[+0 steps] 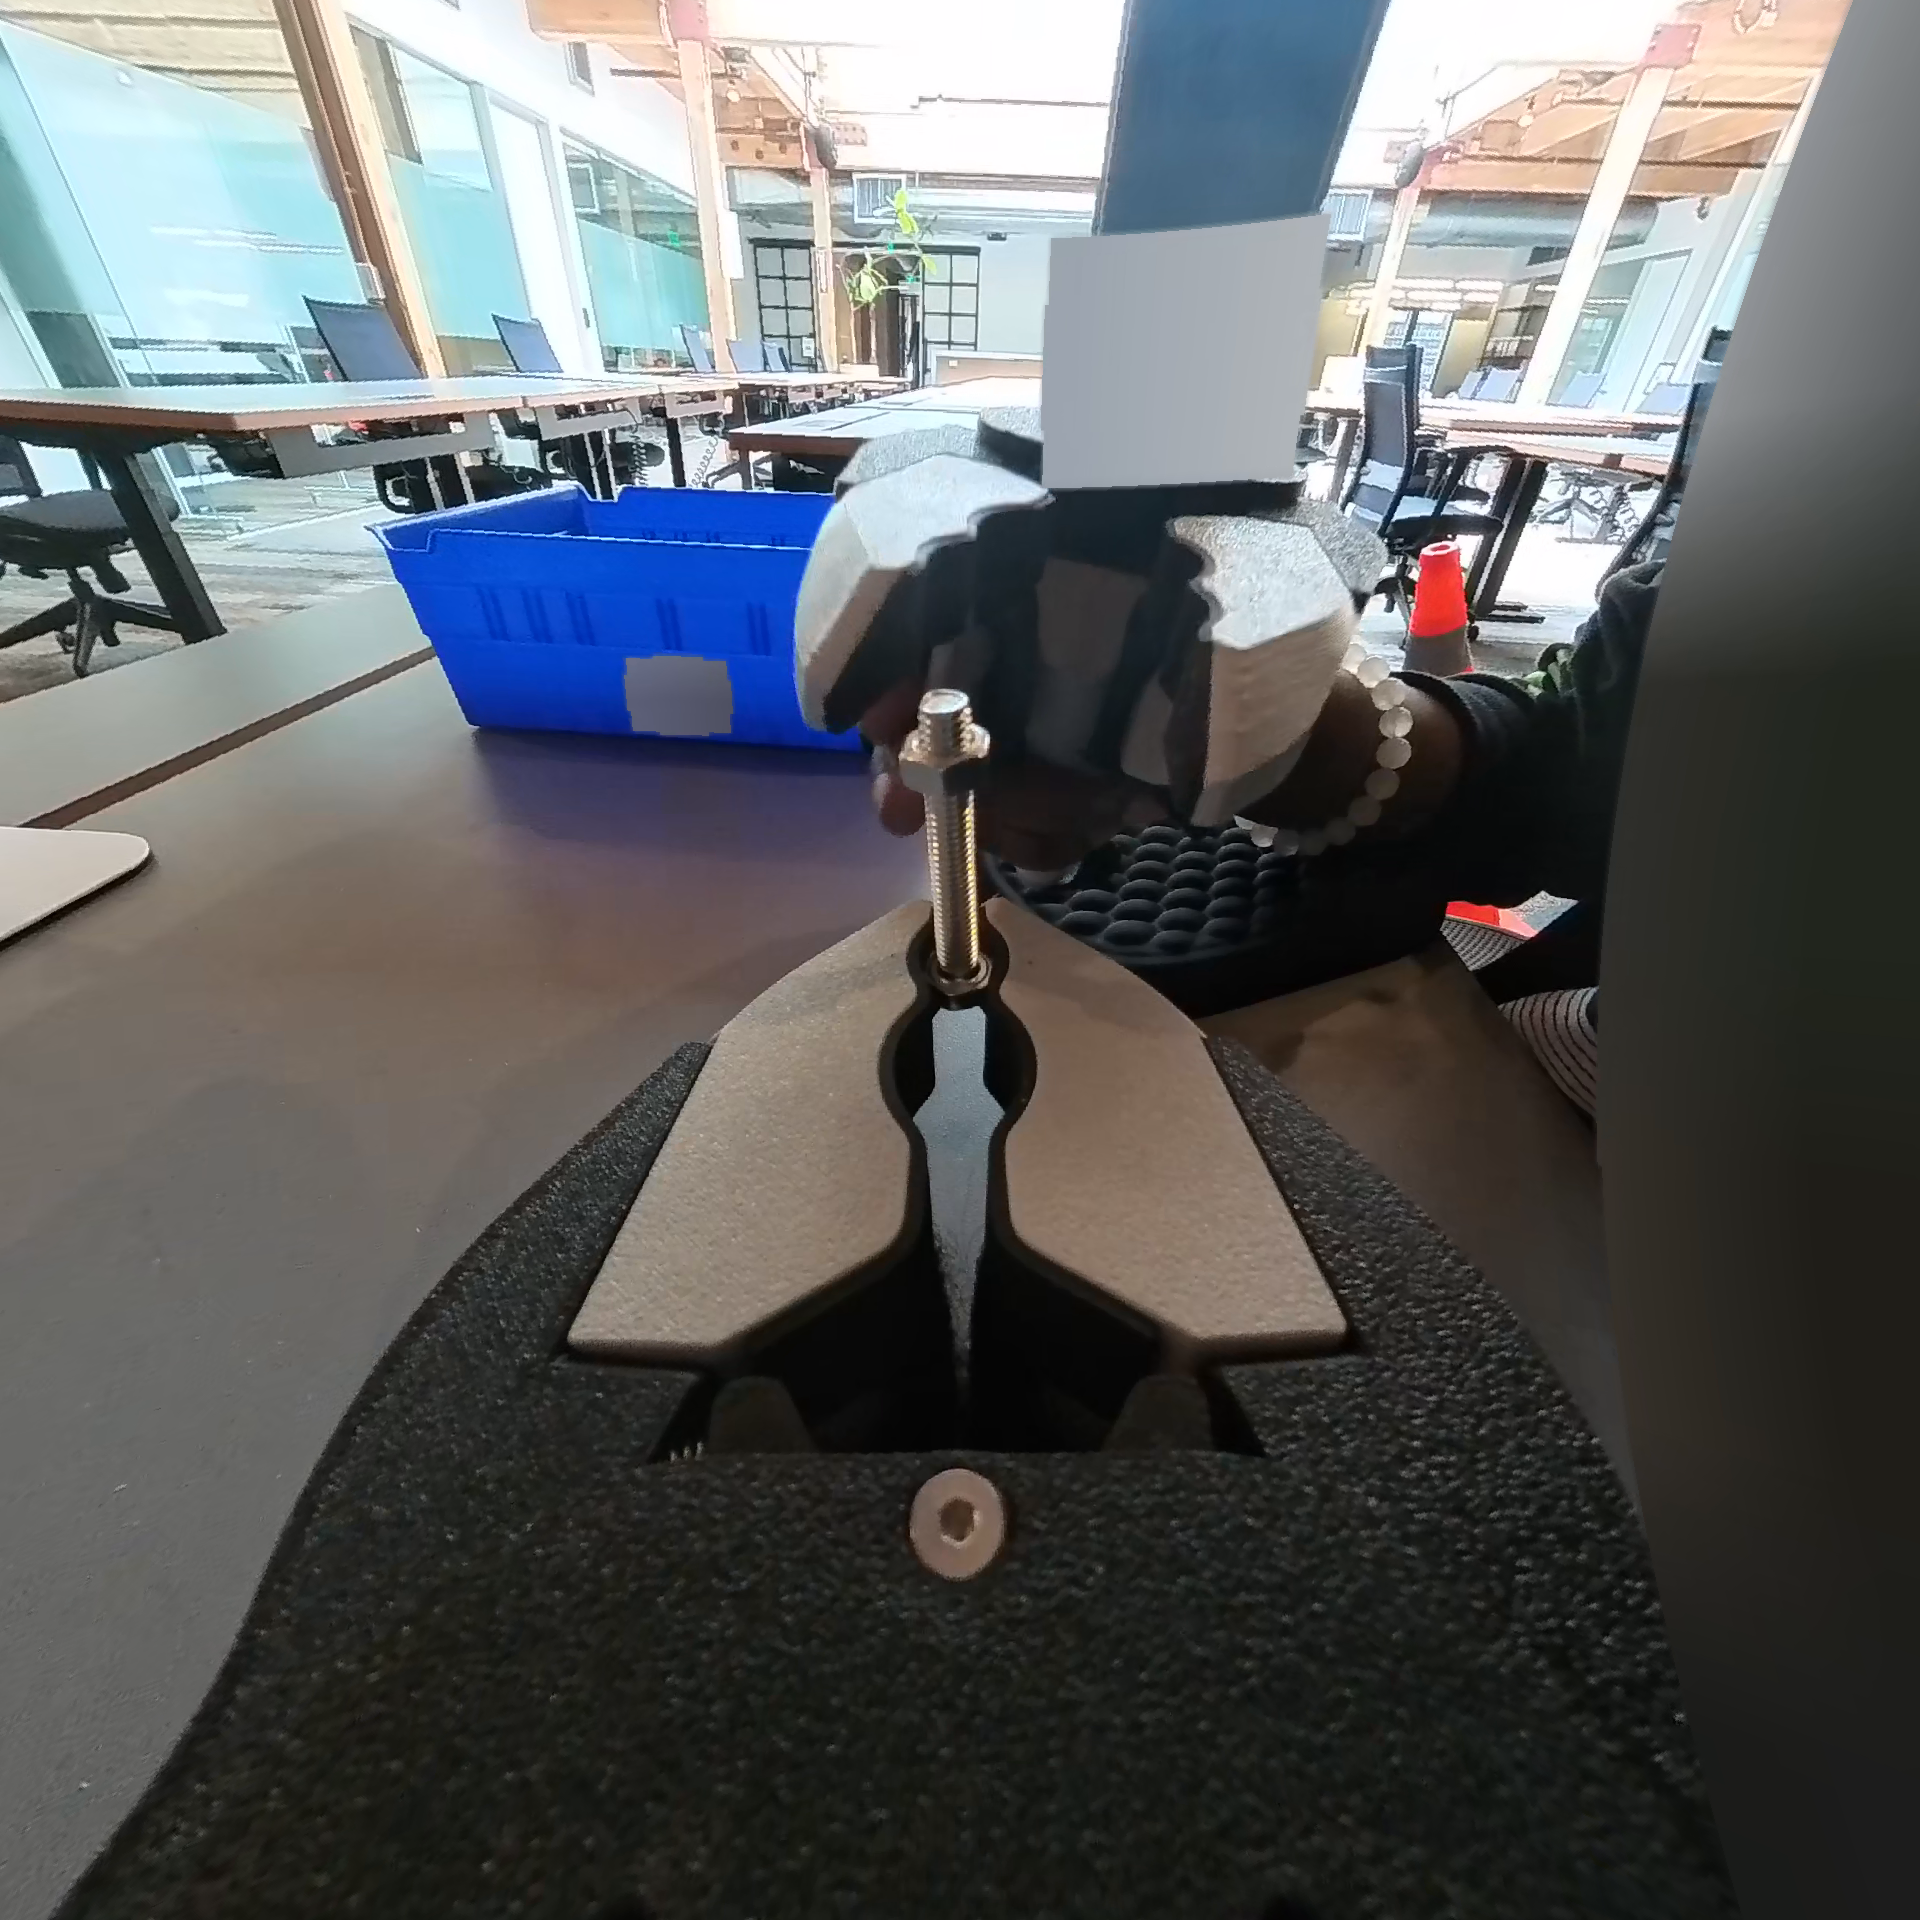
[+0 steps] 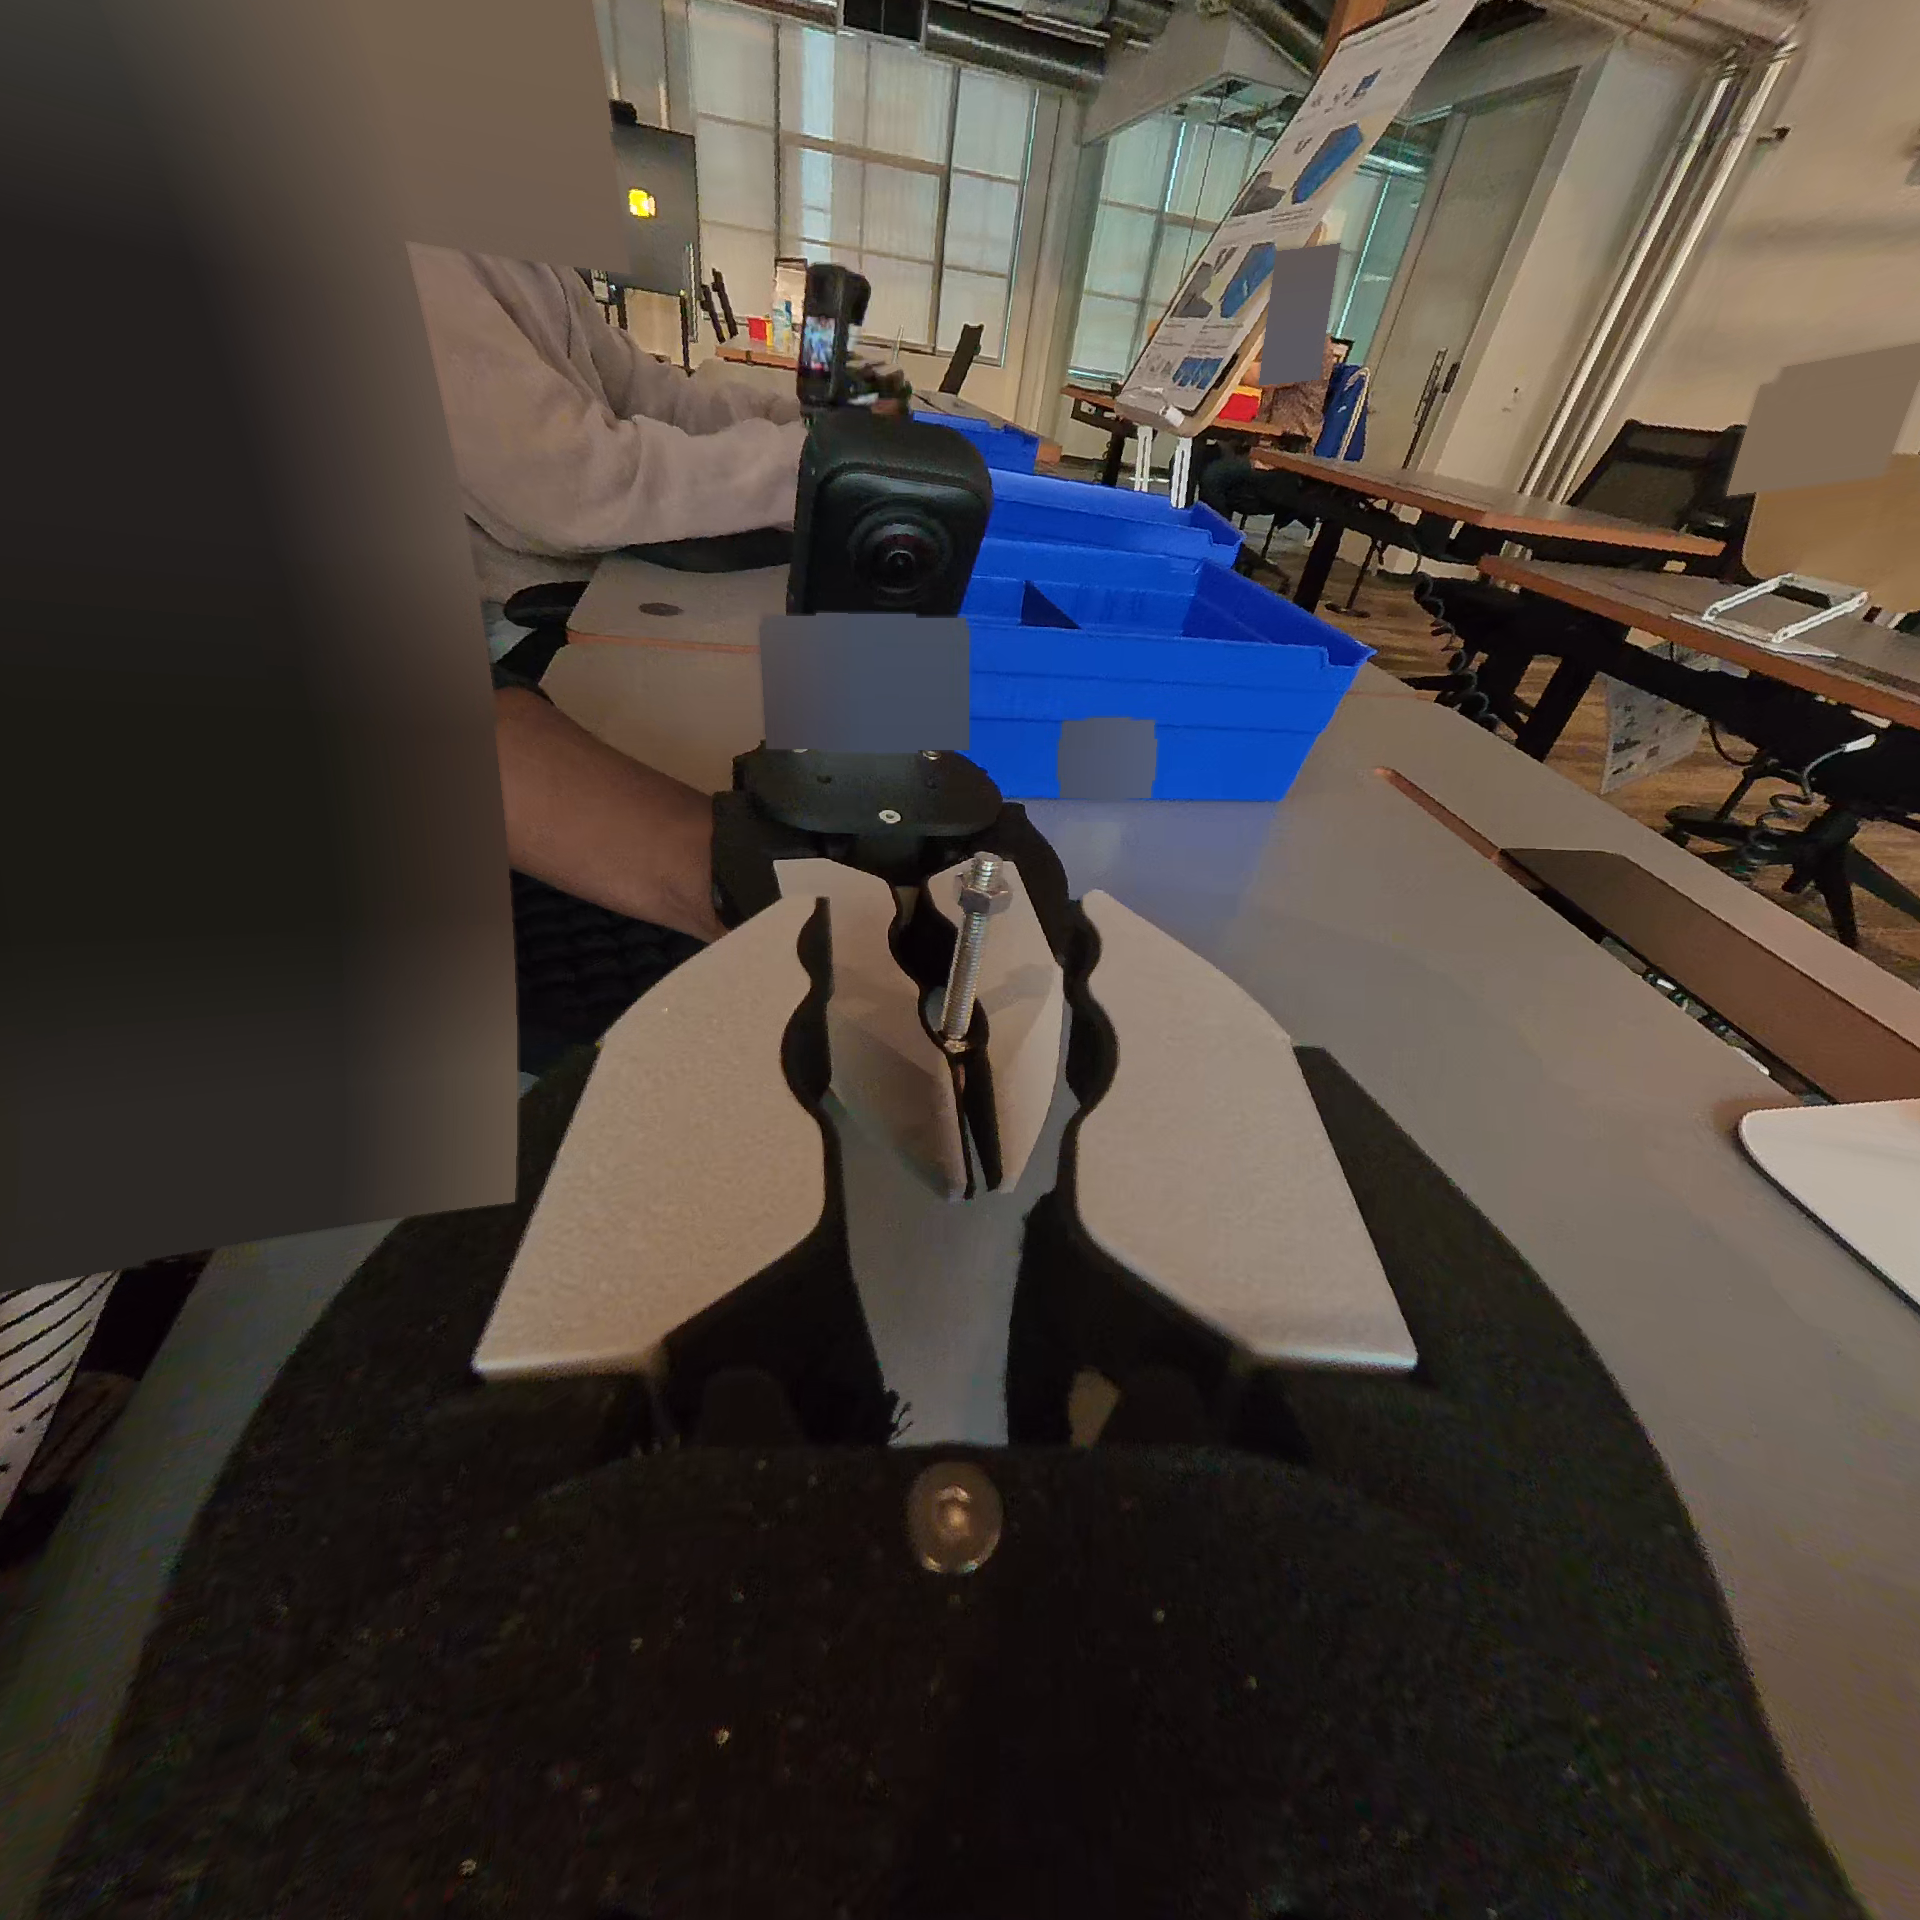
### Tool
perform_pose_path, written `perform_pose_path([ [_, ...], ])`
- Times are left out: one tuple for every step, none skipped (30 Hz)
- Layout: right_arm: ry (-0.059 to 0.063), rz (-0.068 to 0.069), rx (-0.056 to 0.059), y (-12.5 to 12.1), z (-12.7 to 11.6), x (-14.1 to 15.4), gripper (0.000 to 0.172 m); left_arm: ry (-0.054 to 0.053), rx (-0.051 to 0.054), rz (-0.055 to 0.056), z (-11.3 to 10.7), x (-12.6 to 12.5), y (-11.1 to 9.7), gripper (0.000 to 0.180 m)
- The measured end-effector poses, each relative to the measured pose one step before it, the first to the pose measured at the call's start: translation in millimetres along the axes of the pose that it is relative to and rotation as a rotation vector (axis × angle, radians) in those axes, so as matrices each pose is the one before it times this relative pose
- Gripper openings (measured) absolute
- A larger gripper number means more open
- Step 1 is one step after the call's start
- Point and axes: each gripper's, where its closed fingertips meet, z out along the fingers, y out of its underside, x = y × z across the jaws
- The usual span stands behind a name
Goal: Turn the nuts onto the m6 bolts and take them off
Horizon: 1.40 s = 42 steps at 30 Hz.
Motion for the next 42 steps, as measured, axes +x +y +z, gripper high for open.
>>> perform_pose_path([
  [0.0019,0.0008,-0.0039,0.58,0.26,0.21,0.043,-0.0005,0.0001,-0.0006,-0.07,-0.08,-0.02,0.004],
  [0.0041,0.0002,-0.0019,0.34,0.23,0.68,0.043,-0.0006,0.0004,-0.001,0.02,-0.16,0.04,0.004],
  [0.002,0.0012,-0.0013,0.16,0.09,0.26,0.043,-0.0004,0.0006,-0.0007,-0.11,-0.14,-0.07,0.004],
  [-0.0025,0.0016,-0.0015,0.18,0.17,-0.31,0.044,-0.0002,0.0003,0.0,0.02,-0.02,-0.04,0.004],
  [-0.0031,0.0008,-0.0017,0.3,0.11,-0.48,0.044,0.0,0.0002,0.0005,-0.05,0.04,-0.02,0.004],
  [-0.0034,-0.0012,-0.0015,0.12,0.2,-0.76,0.044,0.0001,-0.0004,0.0005,0.04,0.04,0.06,0.004],
  [-0.0021,-0.0024,-0.0018,0.15,0.3,-0.56,0.044,0.0001,-0.0007,0.0002,0.03,0.06,0.09,0.004],
  [-0.0033,-0.003,-0.0032,0.5,0.45,-0.69,0.044,0.0001,-0.0001,-0.0001,0.06,-0.06,0.01,0.004],
  [-0.0042,-0.0031,-0.0043,0.7,0.56,-0.94,0.044,0.0001,0.0003,-0.0002,0.02,0.03,-0.03,0.004],
  [-0.0041,-0.0033,-0.0035,0.58,0.66,-1.0,0.045,0.0006,-0.0001,-0.0001,-0.01,0.08,0.02,0.004],
  [-0.003,-0.004,-0.0031,0.51,0.65,-0.93,0.046,0.0009,-0.0008,0.0006,0.02,0.14,0.1,0.004],
  [0.0016,-0.0036,-0.0033,0.34,0.66,-0.21,0.047,0.0003,-0.0008,0.0014,0.03,0.15,0.1,0.004],
  [-0.001,-0.0046,-0.003,0.33,0.46,-0.48,0.048,-0.0001,-0.0006,0.0012,0.11,0.04,0.08,0.004],
  [-0.0051,-0.0048,-0.0015,-0.09,0.41,-1.14,0.048,-0.0006,-0.0002,-0.0001,0.06,-0.01,0.03,0.004],
  [-0.004,-0.0039,0.0005,-0.41,0.23,-1.1,0.048,-0.0008,0.0006,-0.0009,-0.1,-0.17,0.02,0.004],
  [-0.0008,-0.0042,0.0016,-0.53,-0.04,-0.62,0.048,-0.0007,0.001,-0.001,-0.16,-0.21,-0.12,0.004],
  [0.0042,-0.0051,0.0026,-0.71,-0.25,0.2,0.048,-0.0006,0.0008,-0.0006,-0.02,-0.1,-0.1,0.004],
  [0.0041,-0.0045,0.0031,-0.8,-0.49,0.46,0.047,-0.0002,0.0001,0.0002,0.0,-0.05,-0.01,0.004],
  [0.0013,-0.0009,0.0029,-0.61,-0.49,0.28,0.047,0.0,-0.0008,0.001,0.03,0.13,0.11,0.004],
  [-0.0034,0.0024,0.0025,-0.48,-0.52,-0.13,0.046,0.0,-0.001,0.0011,0.08,0.05,0.13,0.004],
  [-0.0083,0.0022,0.0014,-0.3,-0.37,-0.99,0.045,-0.0002,-0.0006,0.0006,0.03,0.0,0.07,0.004],
  [-0.0075,-0.0004,-0.0003,-0.06,-0.21,-1.02,0.044,-0.0005,0.0,-0.0002,0.01,-0.05,0.1,0.004],
  [0.0013,-0.0039,-0.0028,-0.01,-0.49,-0.08,0.039,-0.0006,0.0,-0.0004,-0.07,-0.11,0.0,0.004],
  [0.005,-0.0086,-0.0036,-0.39,-1.31,0.44,0.027,-0.0008,-0.0006,0.0006,0.03,-0.08,0.08,0.004],
  [-0.0136,-0.0092,0.0021,-1.42,-1.93,-1.91,0.016,-0.0019,-0.0002,-0.0007,0.05,-0.27,0.02,0.004],
  [-0.0082,0.0041,0.0105,-2.27,-1.66,-0.92,0.014,-0.0005,0.0008,-0.0023,-0.12,-0.32,-0.1,0.004],
  [0.0017,0.0123,0.0089,-1.8,-1.39,0.96,0.013,-0.0001,0.0018,-0.0023,-0.1,-0.18,-0.13,0.004],
  [0.0032,0.0109,0.0057,-0.83,-0.94,1.48,0.013,0.0,0.0014,-0.0009,-0.19,-0.06,-0.17,0.004],
  [0.0063,0.0077,0.0045,-0.15,-0.57,1.9,0.013,0.0004,-0.0005,0.0006,0.04,0.07,0.06,0.004],
  [0.01,0.0041,0.004,0.16,-0.02,1.99,0.016,0.0005,-0.0016,0.0013,0.11,0.17,0.21,0.004],
  [0.0095,-0.0011,0.0039,0.24,0.36,1.57,0.021,0.0003,-0.0009,0.0016,0.1,0.2,0.11,0.004],
  [0.0141,-0.0043,0.0057,-0.33,0.73,1.66,0.03,0.0001,0.0004,0.001,-0.03,0.02,-0.05,0.004],
  [0.0081,-0.0077,0.005,-0.44,0.85,0.56,0.036,-0.0002,0.0005,0.0001,-0.1,-0.02,-0.06,0.004],
  [-0.0043,-0.0078,-0.0012,0.29,0.9,-1.36,0.037,-0.0002,-0.0001,-0.0003,-0.01,0.0,0.01,0.004],
  [-0.0067,-0.0047,-0.0072,1.07,0.92,-1.66,0.039,-0.0001,-0.0003,-0.0002,0.04,-0.07,0.04,0.004],
  [-0.001,-0.0032,-0.0111,1.59,0.96,-0.75,0.04,0.0,-0.0001,-0.0003,-0.08,-0.04,0.01,0.004],
  [-0.0013,-0.0051,-0.0121,1.73,0.63,-0.57,0.04,-0.0001,0.0005,-0.0011,-0.05,-0.15,-0.07,0.004],
  [-0.004,-0.0058,-0.0085,1.2,0.3,-0.8,0.04,-0.0002,0.0007,-0.0018,-0.04,-0.25,0.0,0.004],
  [-0.0035,-0.0037,-0.003,0.36,-0.03,-0.78,0.039,0.0,0.0004,-0.0013,-0.05,-0.11,-0.06,0.004],
  [-0.0089,-0.0029,-0.0038,0.21,-0.47,-1.44,0.032,-0.0002,0.0001,-0.0002,0.01,-0.01,-0.01,0.004],
  [-0.0163,-0.0032,-0.003,-0.34,-0.92,-2.3,0.02,-0.0001,0.0001,0.0001,-0.07,-0.08,-0.01,0.004],
  [-0.0053,0.0045,0.0019,-0.97,-0.99,-0.62,0.015,0.0003,0.0001,-0.0004,-0.07,0.01,-0.01,0.004],
])
